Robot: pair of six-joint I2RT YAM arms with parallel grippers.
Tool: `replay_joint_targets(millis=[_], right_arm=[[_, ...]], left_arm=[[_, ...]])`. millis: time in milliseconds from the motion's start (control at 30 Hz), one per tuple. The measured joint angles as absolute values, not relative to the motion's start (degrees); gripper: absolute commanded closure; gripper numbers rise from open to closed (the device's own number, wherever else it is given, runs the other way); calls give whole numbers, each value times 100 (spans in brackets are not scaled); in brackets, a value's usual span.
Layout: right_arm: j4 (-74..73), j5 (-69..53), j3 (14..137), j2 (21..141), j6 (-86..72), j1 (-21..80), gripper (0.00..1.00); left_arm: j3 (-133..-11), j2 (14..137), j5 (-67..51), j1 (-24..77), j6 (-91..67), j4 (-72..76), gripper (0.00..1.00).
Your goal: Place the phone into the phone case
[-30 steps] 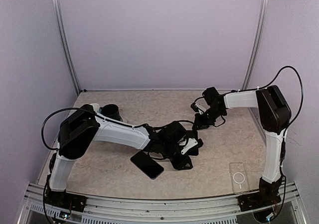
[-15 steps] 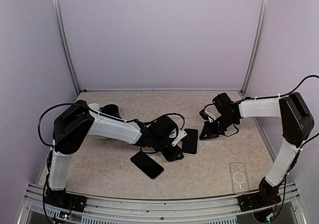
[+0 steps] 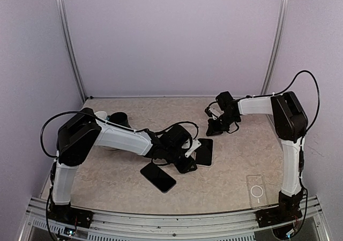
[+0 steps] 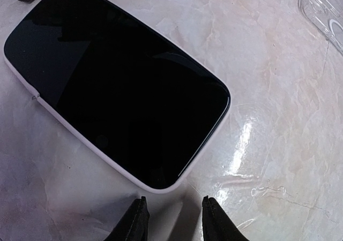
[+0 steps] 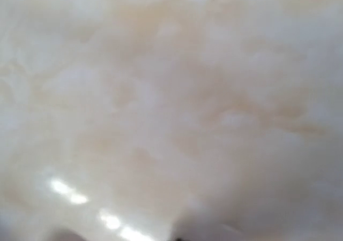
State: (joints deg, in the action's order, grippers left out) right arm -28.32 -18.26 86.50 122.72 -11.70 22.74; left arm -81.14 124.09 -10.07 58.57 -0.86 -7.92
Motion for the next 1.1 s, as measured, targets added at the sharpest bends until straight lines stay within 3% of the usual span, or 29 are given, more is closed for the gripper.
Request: replay_joint_targets(millis=[267,800,933,1100], right_arm=[[-2705,-2095,8409,12178,-1028,2314,100],[-2099,-2727,5791,10210,-1597,2491,100],[-2451,-2471,5522,9979,-1706,2497,82],[-2655,-2064,5951,9963,-1831,2436,61]], left_arm=[[-8121,12414,-961,5841,-169,-779,64],[-8055,12396,-808,5732,-360,-683,64],[-7992,12352,-725,5730,-366,-646,63],[-7918,12289,-722,5610,-552,-596,55]])
